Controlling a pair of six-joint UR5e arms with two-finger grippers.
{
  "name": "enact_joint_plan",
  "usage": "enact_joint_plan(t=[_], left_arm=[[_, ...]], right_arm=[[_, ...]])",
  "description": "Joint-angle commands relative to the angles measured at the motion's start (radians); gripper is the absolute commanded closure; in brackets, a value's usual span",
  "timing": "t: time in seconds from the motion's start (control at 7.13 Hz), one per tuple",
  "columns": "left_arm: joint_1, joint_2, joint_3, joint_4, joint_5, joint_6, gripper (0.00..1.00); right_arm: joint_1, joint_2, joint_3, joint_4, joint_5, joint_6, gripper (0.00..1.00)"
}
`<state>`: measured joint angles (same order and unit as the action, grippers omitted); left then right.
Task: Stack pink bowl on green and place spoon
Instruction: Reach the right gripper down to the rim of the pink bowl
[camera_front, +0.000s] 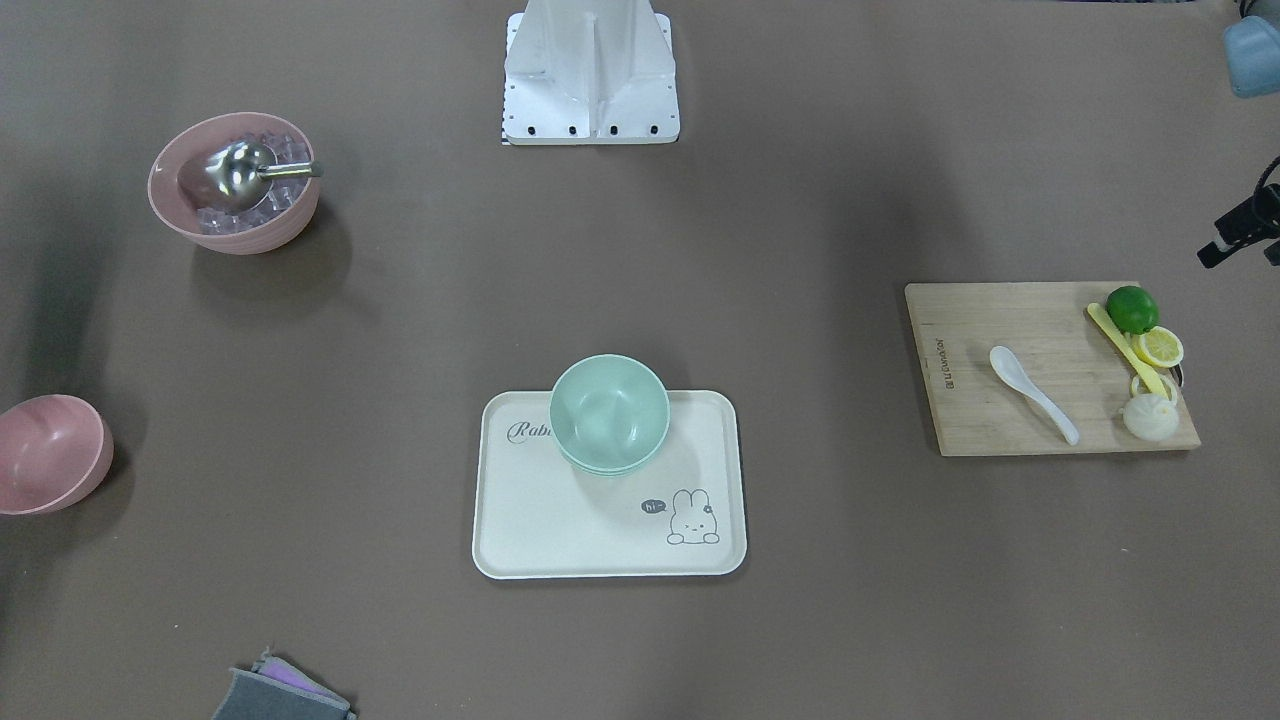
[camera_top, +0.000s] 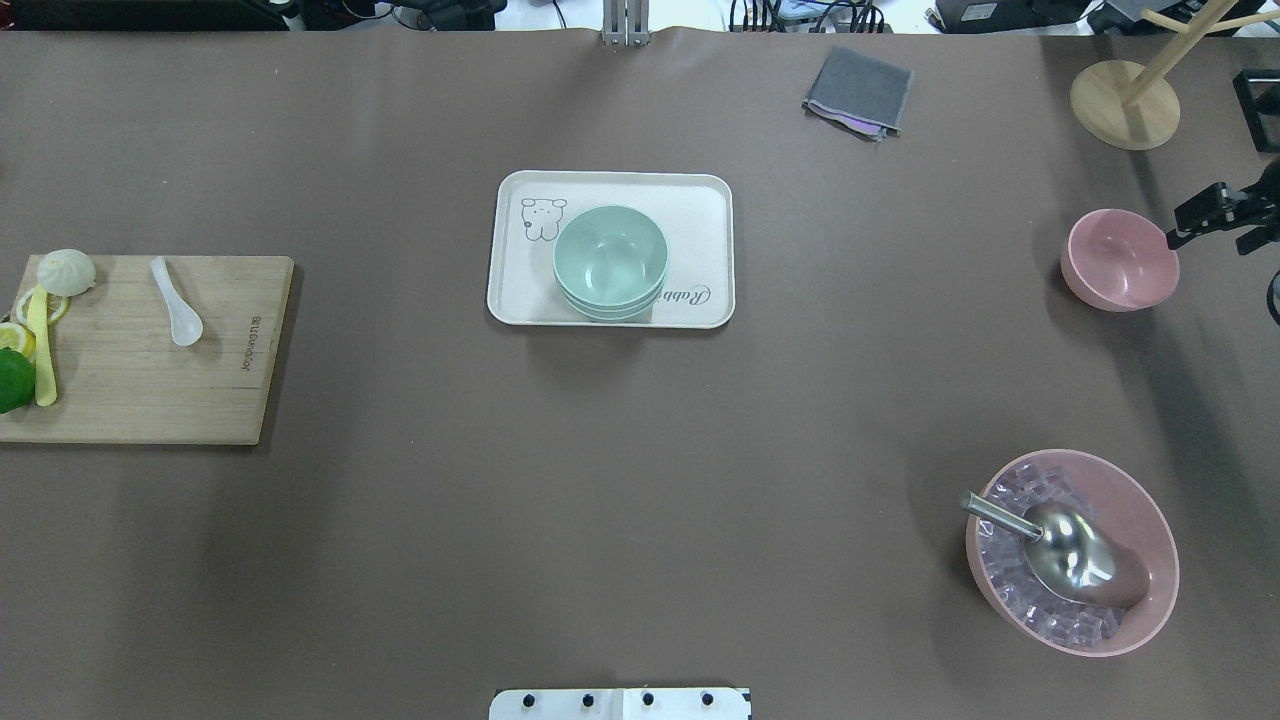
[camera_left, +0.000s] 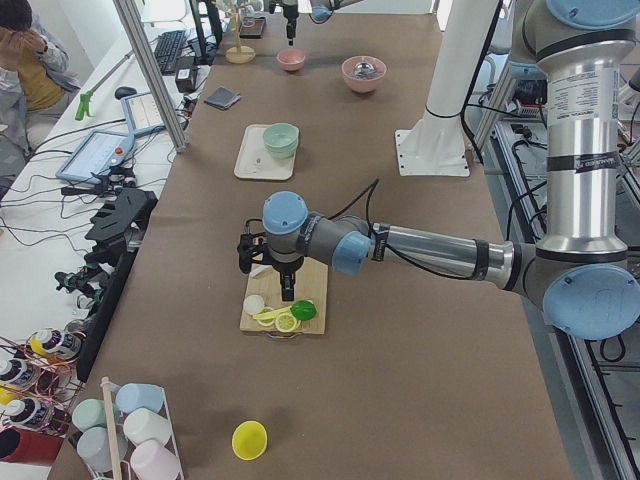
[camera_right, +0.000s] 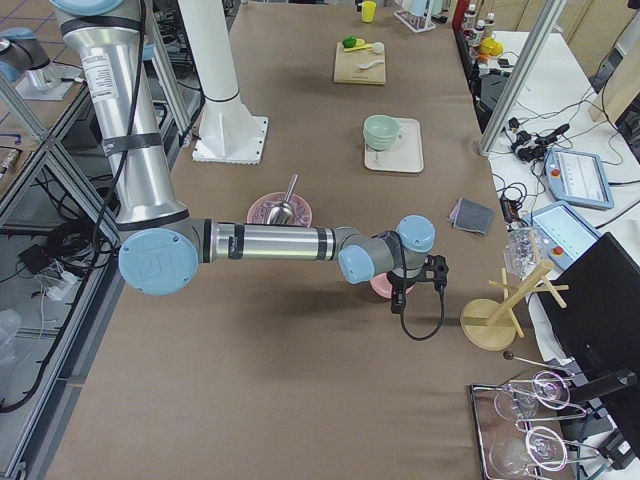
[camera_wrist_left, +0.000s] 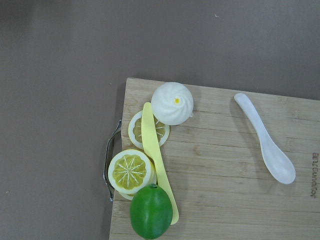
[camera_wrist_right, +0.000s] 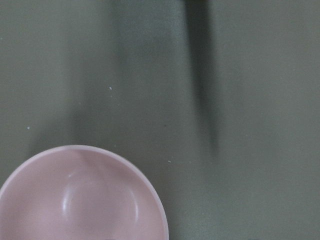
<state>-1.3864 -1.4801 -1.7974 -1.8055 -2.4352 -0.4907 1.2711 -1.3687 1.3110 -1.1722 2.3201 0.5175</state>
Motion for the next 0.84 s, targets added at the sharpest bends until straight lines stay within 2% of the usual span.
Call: enact_joint_plan(t=[0.0, 0.14, 0.28, 0.42, 0.56, 0.7], left_arm=[[0.004, -0.006, -0.004, 0.0, 0.002, -0.005, 0.02], [0.006, -0.009, -0.002, 0.0, 0.002, -0.005, 0.02], [0.006, -0.009, -0.003, 0.0, 0.002, -0.005, 0.02], [0.009, -0.009, -0.002, 0.0, 0.002, -0.005, 0.02], [0.044, -0.012, 0.001, 0.0, 0.002, -0.058, 0.02], [0.116, -0.049, 0.004, 0.0, 0.036, -0.201, 0.03]], right_arm=[[-0.054, 0.005, -0.028, 0.022, -0.004, 0.029, 0.11], [-0.064, 0.013, -0.045, 0.022, -0.016, 0.03, 0.28], [-0.065, 0.013, -0.047, 0.023, -0.015, 0.085, 0.57], [-0.073, 0.013, -0.044, 0.023, -0.013, 0.096, 0.7], [-0.072, 0.01, -0.035, 0.023, -0.007, 0.099, 1.0], [-0.073, 0.014, -0.023, 0.023, -0.005, 0.12, 1.0]])
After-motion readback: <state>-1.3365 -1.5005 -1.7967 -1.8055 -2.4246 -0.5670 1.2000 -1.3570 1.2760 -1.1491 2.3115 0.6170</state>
